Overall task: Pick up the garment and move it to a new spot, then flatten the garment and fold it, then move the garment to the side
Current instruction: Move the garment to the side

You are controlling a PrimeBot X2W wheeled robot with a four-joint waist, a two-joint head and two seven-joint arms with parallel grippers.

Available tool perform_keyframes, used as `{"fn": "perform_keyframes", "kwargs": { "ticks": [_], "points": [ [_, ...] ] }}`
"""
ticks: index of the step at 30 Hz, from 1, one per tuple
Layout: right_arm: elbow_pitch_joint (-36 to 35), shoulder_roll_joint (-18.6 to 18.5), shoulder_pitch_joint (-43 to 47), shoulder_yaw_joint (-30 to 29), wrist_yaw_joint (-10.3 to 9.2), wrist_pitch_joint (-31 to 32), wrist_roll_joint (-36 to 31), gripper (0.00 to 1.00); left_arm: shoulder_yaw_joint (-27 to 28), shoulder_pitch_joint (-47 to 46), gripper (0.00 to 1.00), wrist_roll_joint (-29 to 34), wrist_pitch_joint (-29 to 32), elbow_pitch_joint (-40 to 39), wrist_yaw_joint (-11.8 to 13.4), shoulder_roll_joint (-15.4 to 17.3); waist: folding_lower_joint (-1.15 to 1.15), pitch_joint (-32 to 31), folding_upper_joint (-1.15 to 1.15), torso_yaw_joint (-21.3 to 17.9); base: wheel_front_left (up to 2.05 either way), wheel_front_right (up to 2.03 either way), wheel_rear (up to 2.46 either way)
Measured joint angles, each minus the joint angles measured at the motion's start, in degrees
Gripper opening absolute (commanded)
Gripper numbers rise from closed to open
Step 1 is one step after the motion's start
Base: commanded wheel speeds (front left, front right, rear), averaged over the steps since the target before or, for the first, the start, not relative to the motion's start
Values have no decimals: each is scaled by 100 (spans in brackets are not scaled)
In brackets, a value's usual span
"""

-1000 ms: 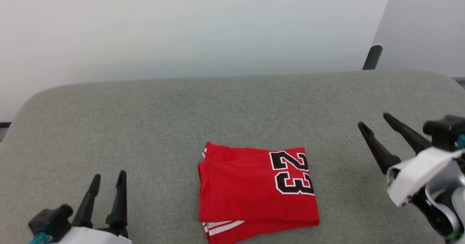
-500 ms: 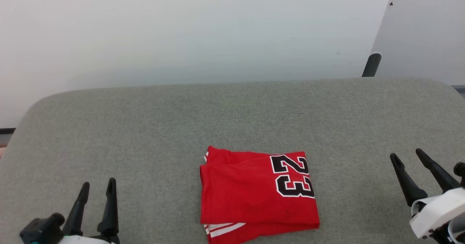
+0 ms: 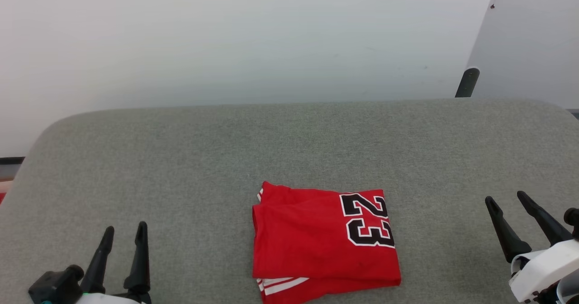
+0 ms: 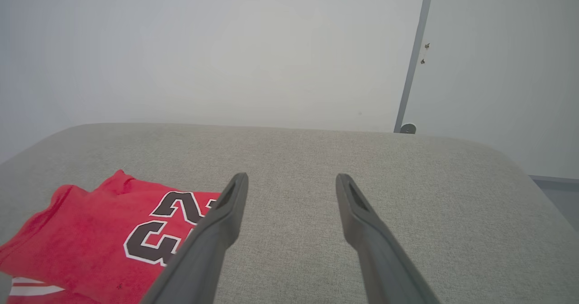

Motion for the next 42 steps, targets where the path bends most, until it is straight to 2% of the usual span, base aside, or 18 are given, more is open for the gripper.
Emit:
{"fn": "perform_keyframes", "kwargs": {
  "ticks": [8, 21, 33, 42],
  "points": [
    [-38, 41, -35, 122, 0, 134, -11, 100, -49, -21, 100, 0, 0, -14, 0, 58, 0, 22, 0, 132, 0, 0, 0],
    [159, 92, -573, 799, 0, 591, 47, 100, -155, -110, 100, -4, 0, 23, 0, 105, 0, 111, 0, 631, 0, 0, 0],
    [638, -8, -979, 982, 0, 1729, 207, 100, -321, -339, 100, -35, 0, 4, 0, 49, 0, 467, 0, 987, 0, 0, 0],
    [833, 46, -1140, 1001, 0, 2829, 386, 100, -420, -639, 100, 3, 0, 26, 0, -98, 0, 903, 0, 1127, 0, 0, 0]
  ]
}}
